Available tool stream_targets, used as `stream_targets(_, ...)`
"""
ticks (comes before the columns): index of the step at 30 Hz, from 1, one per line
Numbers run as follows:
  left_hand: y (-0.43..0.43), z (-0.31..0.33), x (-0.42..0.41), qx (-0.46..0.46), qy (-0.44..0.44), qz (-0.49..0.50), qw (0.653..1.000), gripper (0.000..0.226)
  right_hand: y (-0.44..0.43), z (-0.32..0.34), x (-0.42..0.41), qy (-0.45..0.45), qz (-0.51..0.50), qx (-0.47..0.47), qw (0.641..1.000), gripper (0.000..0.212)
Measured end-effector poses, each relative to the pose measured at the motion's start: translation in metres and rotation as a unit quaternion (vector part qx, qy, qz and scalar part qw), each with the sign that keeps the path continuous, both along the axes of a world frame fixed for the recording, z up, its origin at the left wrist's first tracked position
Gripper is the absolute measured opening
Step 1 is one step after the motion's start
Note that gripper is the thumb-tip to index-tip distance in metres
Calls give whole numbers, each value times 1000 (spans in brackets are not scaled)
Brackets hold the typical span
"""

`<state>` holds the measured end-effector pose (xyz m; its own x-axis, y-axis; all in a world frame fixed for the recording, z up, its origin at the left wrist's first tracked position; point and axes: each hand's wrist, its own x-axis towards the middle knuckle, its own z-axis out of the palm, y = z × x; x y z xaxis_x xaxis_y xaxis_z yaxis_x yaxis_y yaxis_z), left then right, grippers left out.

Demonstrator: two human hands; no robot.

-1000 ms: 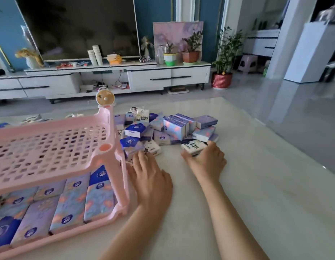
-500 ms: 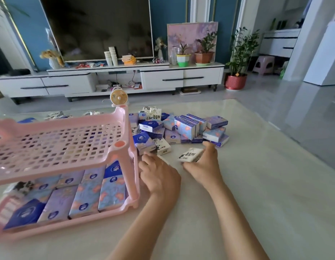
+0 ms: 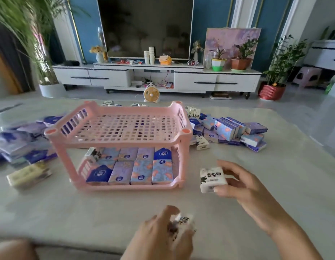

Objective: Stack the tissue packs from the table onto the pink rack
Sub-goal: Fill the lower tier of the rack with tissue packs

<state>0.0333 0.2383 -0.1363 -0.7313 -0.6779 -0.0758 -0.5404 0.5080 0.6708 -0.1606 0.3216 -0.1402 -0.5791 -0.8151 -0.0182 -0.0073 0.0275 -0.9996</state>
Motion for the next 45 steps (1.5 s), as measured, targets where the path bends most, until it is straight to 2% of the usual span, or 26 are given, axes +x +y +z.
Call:
stream_targets(3,-42,7,51,29,103,112,988,10,1,1,50,-16,75,-11,997,69)
stream_targets(6,-77,2,70,-22,146,156,977,9,-26,3,92,33,131,5,991,73)
stream_targets(7,-86,-2,71,-56,144,163,974,14,-37,5,102,45,139,5,989,72)
stream_targets(9,-103,-10,64,-205,131,166,956,27,-55,9,116,53,142,5,988,68)
stream_targets(11,-123,-18,51,-321,57,165,931,42,-67,12,124,54,140,7,989,65)
stream_targets(14,-141,-11,35,-257,-36,244,934,31,-76,10,127,62,120,11,991,63)
stream_targets(16,-146,-16,25,-270,-149,233,922,30,-79,3,129,110,78,20,991,60)
stream_targets(17,-149,-23,21,-294,-192,205,914,30,-79,-1,128,163,40,29,985,58)
stream_targets(19,-150,-31,22,-332,-225,190,896,29,-82,-8,125,320,-37,36,946,58)
stream_targets(21,-152,-39,28,-330,-197,195,902,39,-90,-11,120,487,-70,40,869,65)
stream_targets(23,-156,-50,31,-346,-115,208,908,42,-102,-9,111,605,-61,78,790,75)
stream_targets(24,-157,-53,32,-365,-68,211,904,40,-110,-2,108,635,-50,111,763,79)
stream_targets(26,-154,-50,31,-405,3,207,891,36,-126,17,102,634,-38,207,744,77)
stream_targets(29,-150,-44,24,-418,104,167,887,42,-149,29,86,565,-39,327,757,51)
stream_targets(31,-153,-48,16,-402,167,147,888,44,-159,28,74,558,0,391,732,39)
stream_targets(34,-159,-60,8,-353,173,141,909,45,-170,33,66,547,17,456,702,38)
stream_targets(35,-159,-62,6,-335,159,149,917,45,-174,34,62,534,17,466,705,34)
stream_targets(36,-159,-64,5,-326,140,157,922,46,-179,33,56,502,7,469,727,26)
stream_targets(37,-160,-66,4,-330,122,163,922,46,-183,30,49,491,6,483,725,17)
stream_targets(40,-159,-69,3,-358,99,174,912,45,-189,22,42,469,-16,509,722,23)
stream_targets(42,-159,-70,3,-367,98,182,907,45,-187,14,38,473,-44,468,745,23)
stream_targets(45,-159,-69,3,-367,94,180,908,45,-184,6,38,517,-118,390,753,25)
